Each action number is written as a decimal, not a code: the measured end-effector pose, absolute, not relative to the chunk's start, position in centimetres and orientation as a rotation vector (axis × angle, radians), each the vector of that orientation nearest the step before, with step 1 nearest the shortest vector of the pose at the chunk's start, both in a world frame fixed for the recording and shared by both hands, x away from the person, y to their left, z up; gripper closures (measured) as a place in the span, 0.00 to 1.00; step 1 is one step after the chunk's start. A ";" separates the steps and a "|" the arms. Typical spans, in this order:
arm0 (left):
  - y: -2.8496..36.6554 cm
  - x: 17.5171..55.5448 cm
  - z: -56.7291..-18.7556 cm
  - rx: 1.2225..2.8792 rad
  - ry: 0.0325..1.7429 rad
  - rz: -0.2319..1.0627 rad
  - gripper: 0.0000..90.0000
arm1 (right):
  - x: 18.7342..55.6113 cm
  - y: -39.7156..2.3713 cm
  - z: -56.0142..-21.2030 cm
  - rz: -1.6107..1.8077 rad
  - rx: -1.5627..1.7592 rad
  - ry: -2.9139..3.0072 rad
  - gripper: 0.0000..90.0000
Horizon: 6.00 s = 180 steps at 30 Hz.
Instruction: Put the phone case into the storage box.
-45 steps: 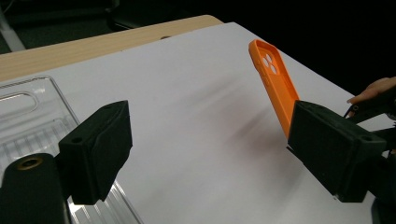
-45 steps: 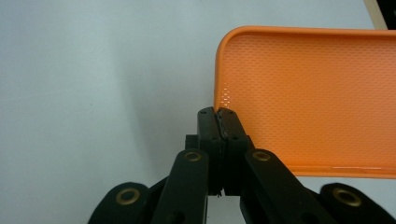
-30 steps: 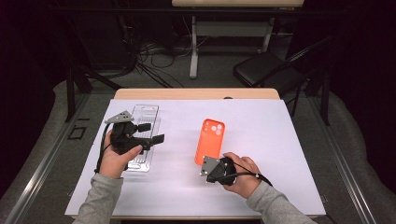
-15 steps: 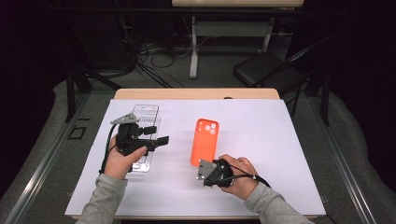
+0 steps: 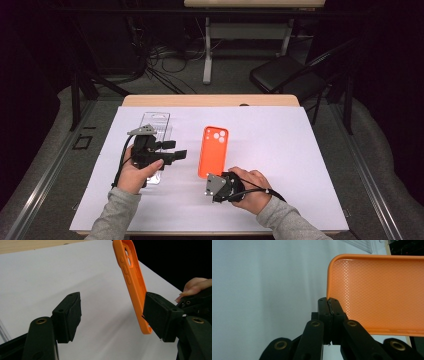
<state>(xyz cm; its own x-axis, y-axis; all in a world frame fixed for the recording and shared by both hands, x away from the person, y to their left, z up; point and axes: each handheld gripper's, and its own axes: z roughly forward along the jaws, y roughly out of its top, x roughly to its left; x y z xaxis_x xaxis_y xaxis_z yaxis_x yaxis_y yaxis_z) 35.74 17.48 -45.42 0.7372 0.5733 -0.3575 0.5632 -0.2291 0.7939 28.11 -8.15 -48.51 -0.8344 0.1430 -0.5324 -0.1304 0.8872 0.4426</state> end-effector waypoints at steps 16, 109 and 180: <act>16.5 35.6 -46.2 1.845 0.895 -0.140 0.44 | 27.7 -7.1 -48.6 0.622 -0.052 2.454 1.00; 16.4 36.0 -48.4 1.702 1.147 -0.425 0.89 | 26.8 -5.7 -49.8 0.652 -0.120 2.478 0.97; 16.6 33.3 -47.0 1.617 0.966 -0.228 0.90 | 31.4 -13.8 -46.2 1.669 1.054 2.292 0.53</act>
<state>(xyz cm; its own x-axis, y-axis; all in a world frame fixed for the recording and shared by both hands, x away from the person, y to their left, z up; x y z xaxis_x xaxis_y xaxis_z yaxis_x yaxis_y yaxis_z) 33.31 16.64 -46.99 0.6387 0.4591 -0.6174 0.6868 0.0217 0.7266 31.36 -13.82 -46.25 -0.7509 0.5909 0.2949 0.4620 0.1510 0.8739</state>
